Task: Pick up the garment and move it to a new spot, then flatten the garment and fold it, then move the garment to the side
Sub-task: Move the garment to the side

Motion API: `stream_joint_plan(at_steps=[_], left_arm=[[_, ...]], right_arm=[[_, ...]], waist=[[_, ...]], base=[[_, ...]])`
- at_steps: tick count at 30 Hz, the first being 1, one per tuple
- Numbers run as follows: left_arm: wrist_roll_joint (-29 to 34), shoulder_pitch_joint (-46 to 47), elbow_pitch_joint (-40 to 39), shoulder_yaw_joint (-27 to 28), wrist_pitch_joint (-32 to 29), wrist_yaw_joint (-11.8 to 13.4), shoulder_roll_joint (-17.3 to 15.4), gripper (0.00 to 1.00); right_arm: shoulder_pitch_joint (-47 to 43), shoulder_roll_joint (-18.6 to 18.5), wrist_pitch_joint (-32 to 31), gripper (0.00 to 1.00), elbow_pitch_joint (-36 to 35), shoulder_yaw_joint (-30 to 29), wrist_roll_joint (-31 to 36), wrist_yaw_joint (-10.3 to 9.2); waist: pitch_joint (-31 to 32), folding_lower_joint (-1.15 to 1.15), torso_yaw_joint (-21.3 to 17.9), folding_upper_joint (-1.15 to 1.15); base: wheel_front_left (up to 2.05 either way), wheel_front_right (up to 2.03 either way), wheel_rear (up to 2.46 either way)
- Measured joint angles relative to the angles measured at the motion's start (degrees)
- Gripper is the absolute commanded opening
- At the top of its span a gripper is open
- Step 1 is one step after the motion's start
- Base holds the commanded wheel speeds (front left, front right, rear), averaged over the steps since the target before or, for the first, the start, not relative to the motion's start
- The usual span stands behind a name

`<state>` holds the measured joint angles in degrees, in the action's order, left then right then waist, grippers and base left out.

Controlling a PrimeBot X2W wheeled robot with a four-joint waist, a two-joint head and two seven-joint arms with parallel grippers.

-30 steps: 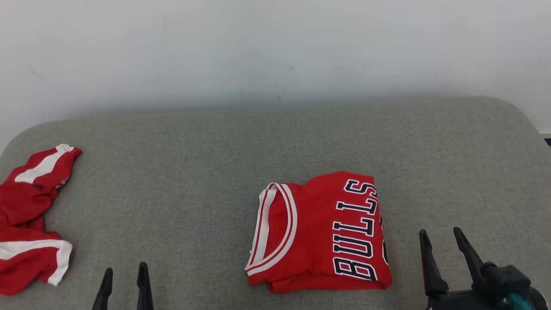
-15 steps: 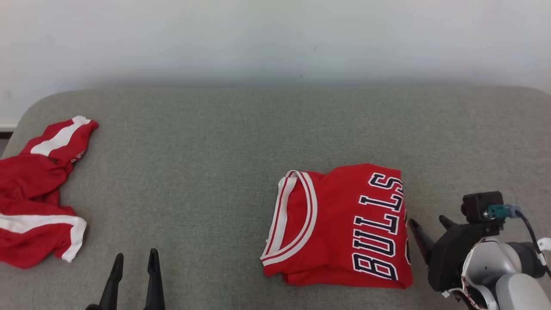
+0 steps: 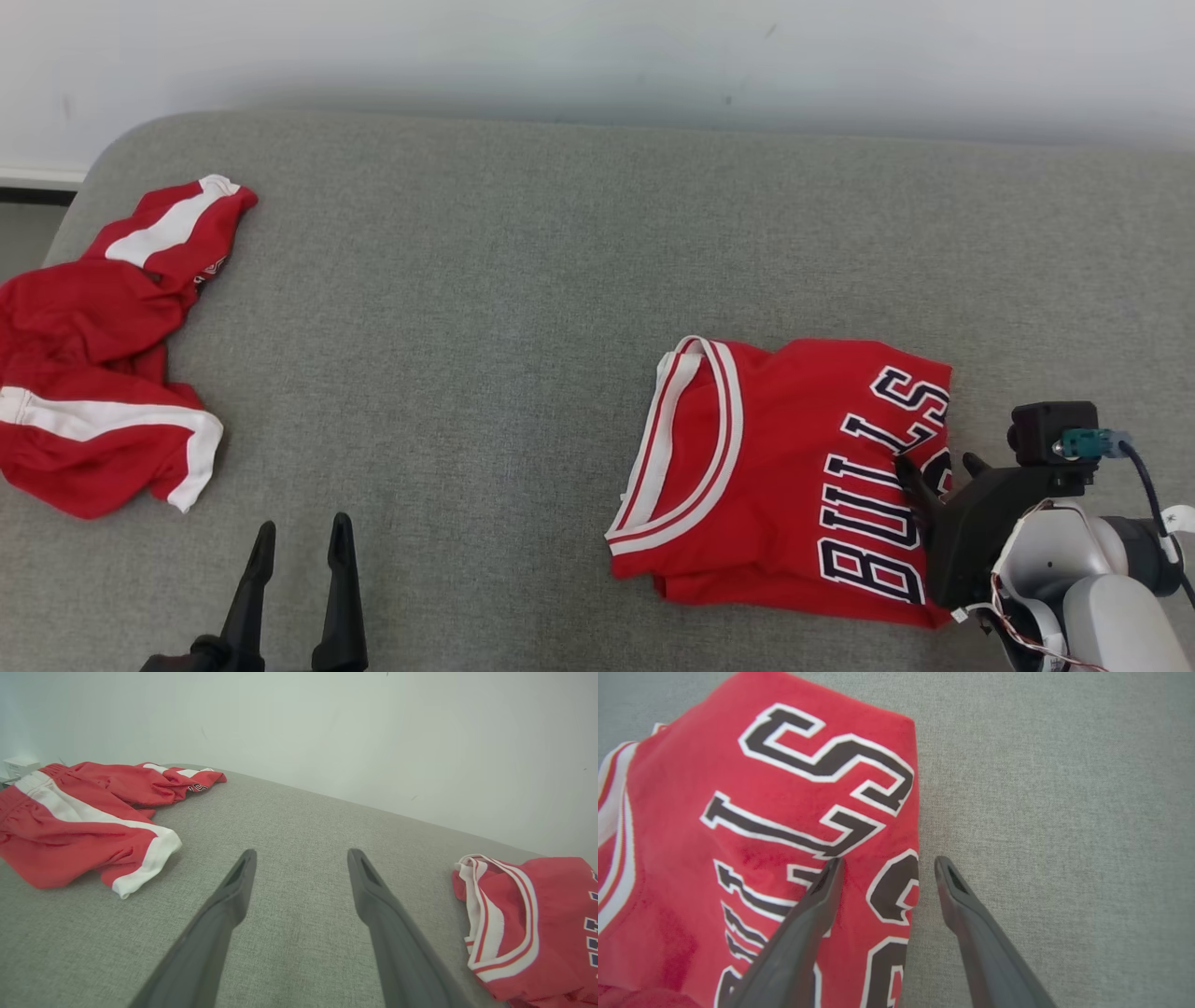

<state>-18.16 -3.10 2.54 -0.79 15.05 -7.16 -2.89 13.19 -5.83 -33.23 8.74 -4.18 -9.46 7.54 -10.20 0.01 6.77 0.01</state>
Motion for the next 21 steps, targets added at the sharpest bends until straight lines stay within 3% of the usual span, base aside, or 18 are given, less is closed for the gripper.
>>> stream_joint_plan(at_steps=[14, 15, 16, 21], left_arm=[[0.02, 1.97, -0.04, -0.38, 0.00, -0.34, 0.00, 1.00], [0.02, 1.97, -0.04, -0.43, 0.00, -0.34, 0.01, 1.00], [0.02, 1.97, -0.04, -0.43, 0.00, -0.34, 0.01, 1.00], [0.02, 2.02, -0.62, -0.12, 0.00, -0.34, 0.01, 1.00]], right_arm=[[1.60, 1.62, 0.38, 1.00, 6.13, -0.38, 3.98, 0.01], [1.90, 1.63, 0.00, 0.47, 6.42, -0.15, 3.97, 0.00], [2.09, 1.57, -0.24, 0.00, 6.45, 0.11, 3.97, 0.00], [3.46, -1.80, -1.31, 0.00, 5.64, 3.68, 4.04, 0.04]], waist=[[-2.27, -0.01, 0.53, 0.00], [-2.32, -0.01, 0.43, -0.01], [-2.37, -0.01, 0.31, -0.01], [-2.69, -0.01, -0.60, 0.00]], base=[[0.00, 0.00, 0.00], [0.00, 0.00, 0.00], [0.00, 0.00, 0.00], [0.00, 0.00, 0.00]])
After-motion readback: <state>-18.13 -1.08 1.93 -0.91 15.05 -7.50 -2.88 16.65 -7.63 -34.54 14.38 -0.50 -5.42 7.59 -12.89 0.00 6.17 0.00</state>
